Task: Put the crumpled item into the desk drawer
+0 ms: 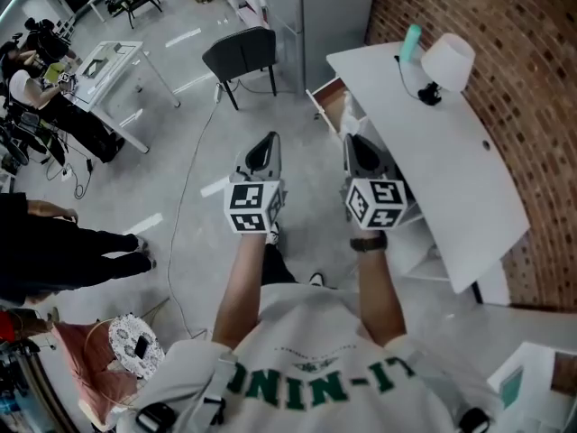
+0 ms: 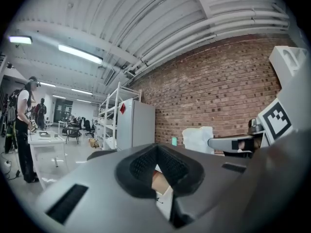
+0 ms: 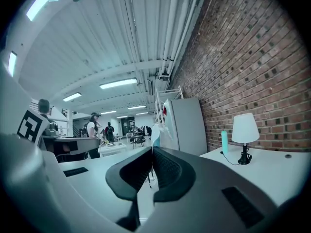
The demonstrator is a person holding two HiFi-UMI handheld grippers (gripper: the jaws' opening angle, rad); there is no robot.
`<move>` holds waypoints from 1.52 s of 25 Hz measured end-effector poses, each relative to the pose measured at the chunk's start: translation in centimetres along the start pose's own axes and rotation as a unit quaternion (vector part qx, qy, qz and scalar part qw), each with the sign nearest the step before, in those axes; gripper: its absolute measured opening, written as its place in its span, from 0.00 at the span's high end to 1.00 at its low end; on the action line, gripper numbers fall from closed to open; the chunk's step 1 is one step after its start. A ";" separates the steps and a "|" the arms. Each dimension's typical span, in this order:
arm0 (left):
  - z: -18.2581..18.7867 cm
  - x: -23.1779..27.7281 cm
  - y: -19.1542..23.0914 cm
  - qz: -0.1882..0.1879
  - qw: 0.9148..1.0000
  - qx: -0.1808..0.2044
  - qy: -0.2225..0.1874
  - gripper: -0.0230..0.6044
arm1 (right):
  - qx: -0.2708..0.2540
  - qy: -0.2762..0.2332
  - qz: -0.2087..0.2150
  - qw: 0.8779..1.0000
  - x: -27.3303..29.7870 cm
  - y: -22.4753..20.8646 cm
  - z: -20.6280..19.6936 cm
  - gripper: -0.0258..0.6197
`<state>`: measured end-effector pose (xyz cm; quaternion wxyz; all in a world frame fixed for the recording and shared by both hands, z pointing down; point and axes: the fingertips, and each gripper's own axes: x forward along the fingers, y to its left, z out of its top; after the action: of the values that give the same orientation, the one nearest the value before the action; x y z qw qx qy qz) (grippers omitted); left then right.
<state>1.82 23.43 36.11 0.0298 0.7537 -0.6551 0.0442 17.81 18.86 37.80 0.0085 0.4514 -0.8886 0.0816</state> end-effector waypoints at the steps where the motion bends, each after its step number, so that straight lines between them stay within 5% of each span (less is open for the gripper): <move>1: -0.3 0.7 0.3 -0.003 1.000 -0.003 0.000 0.96 | -0.001 0.003 -0.002 1.000 0.5 -0.1 -0.4 0.95; 15: 1.8 16.1 10.4 -0.062 0.998 -0.002 -0.021 0.96 | -0.007 0.019 -0.037 0.999 17.2 -1.0 0.7 0.95; 23: 0.1 22.5 15.7 -0.102 0.995 -0.015 0.005 0.96 | 0.005 0.031 -0.072 0.997 24.6 -0.8 -0.2 0.95; 32: -1.9 27.6 17.9 -0.161 0.987 -0.006 0.021 0.96 | 0.006 0.045 -0.126 0.991 28.7 -2.0 -2.0 0.95; 38: -5.4 29.9 15.3 -0.231 0.971 -0.019 0.061 0.96 | 0.023 0.073 -0.153 0.985 28.9 -4.6 -5.2 0.95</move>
<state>-9.31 -7.63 44.48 0.0936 0.8796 -0.4612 0.0694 4.07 -6.15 46.10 0.0751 0.5746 -0.8042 0.1322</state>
